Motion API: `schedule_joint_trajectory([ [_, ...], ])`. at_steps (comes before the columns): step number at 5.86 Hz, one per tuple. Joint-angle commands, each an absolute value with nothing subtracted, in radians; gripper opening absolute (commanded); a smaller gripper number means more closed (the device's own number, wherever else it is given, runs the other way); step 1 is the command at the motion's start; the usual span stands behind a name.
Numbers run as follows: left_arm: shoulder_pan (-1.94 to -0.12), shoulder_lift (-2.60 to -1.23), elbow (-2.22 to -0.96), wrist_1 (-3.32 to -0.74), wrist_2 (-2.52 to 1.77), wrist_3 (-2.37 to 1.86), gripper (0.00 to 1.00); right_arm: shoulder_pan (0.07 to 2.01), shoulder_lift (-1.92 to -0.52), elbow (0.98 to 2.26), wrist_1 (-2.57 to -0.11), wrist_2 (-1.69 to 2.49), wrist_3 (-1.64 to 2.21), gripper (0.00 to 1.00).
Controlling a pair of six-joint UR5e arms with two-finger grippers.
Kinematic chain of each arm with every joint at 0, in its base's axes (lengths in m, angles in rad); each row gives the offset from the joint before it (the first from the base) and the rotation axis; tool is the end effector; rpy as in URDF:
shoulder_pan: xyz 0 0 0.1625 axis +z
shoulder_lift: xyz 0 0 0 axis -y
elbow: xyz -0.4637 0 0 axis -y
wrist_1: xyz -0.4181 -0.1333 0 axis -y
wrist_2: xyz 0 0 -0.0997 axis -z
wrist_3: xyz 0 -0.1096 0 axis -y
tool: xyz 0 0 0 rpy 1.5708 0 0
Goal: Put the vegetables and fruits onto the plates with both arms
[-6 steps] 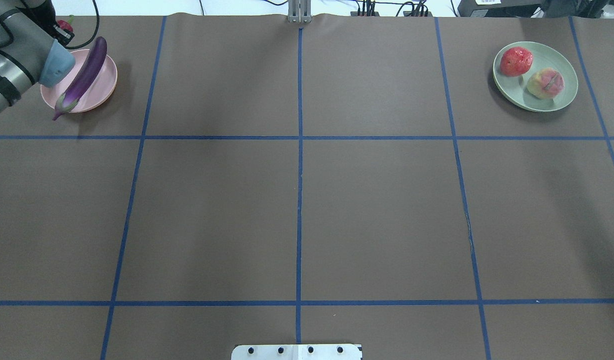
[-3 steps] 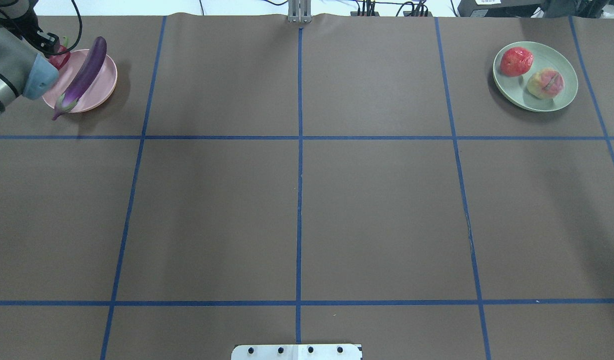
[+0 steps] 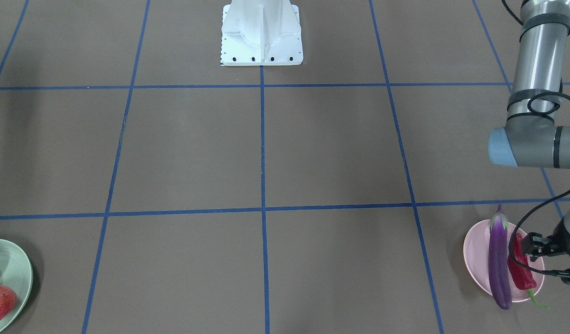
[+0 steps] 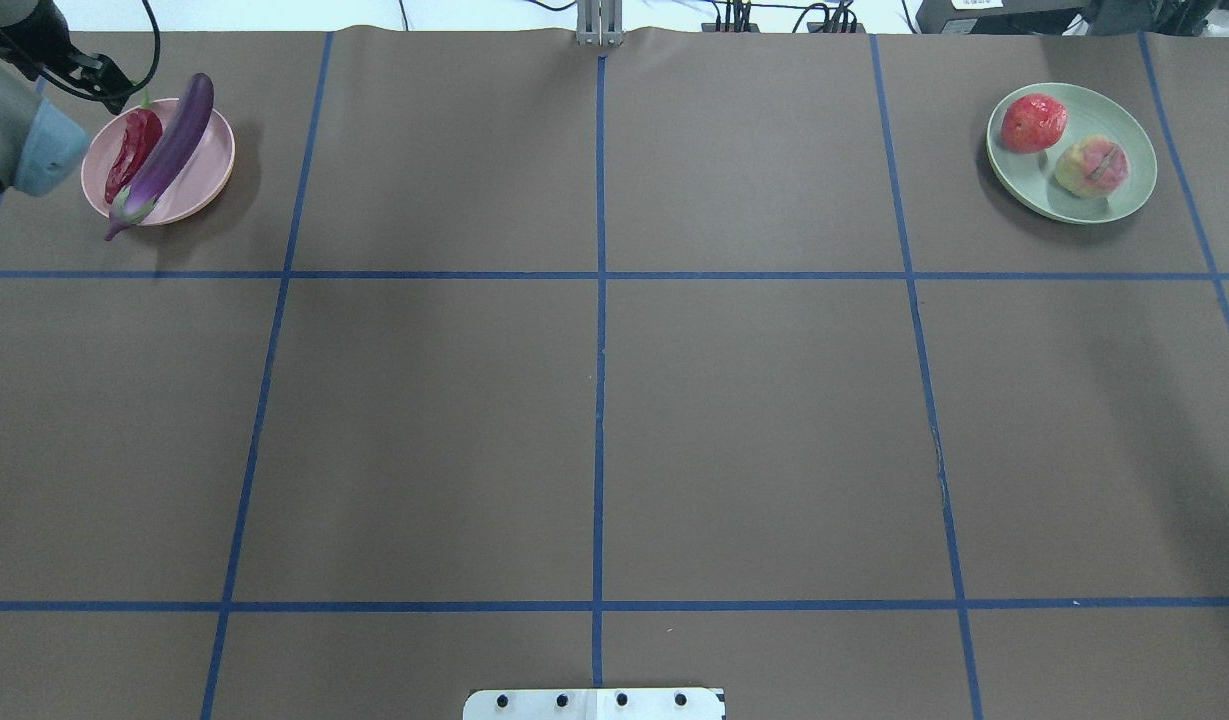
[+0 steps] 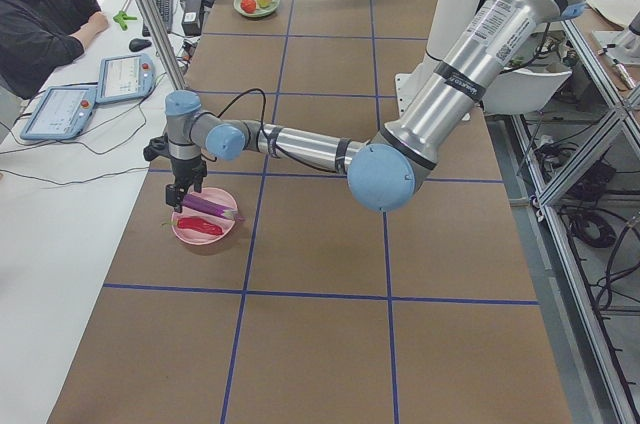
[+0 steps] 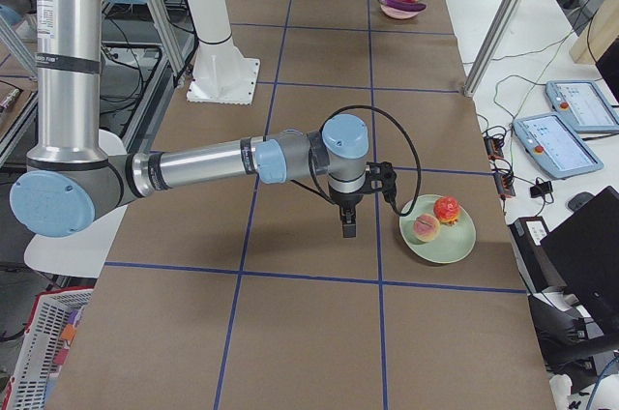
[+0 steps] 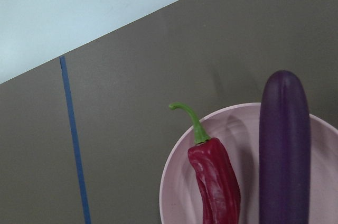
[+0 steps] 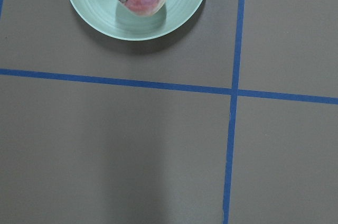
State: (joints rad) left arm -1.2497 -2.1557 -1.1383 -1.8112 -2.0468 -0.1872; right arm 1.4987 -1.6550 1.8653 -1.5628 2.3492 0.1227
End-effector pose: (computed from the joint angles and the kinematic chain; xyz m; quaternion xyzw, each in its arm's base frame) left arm 0.1732 -0.7841 0.5375 0.1254 0.2715 0.1097 0.9479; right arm 0.0213 -0.4869 0.5919 0.0636 -0.3852 -0.0181 0.9205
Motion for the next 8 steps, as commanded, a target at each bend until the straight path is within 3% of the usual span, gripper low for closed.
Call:
schedule_joint_trajectory([
  [1, -1.406, -2.029, -1.313, -1.711, -2.269, -0.138, 1.00, 1.499, -1.654, 1.867, -1.563, 2.349, 0.121, 1.00],
  [3, -1.454, -1.913, -1.594, -1.269, -2.319, -0.137, 1.00, 1.499, -1.646, 1.865, -1.566, 2.349, 0.121, 1.00],
  [6, -1.567, -1.621, -1.822, -1.256, -2.330, 0.180, 1.00, 1.499, -1.646, 1.865, -1.568, 2.349, 0.121, 1.00],
  [8, -1.568, -1.519, -1.858, -1.394, -2.330, 0.108, 1.00, 1.490, -1.646, 1.870, -1.565, 2.345, 0.118, 1.00],
])
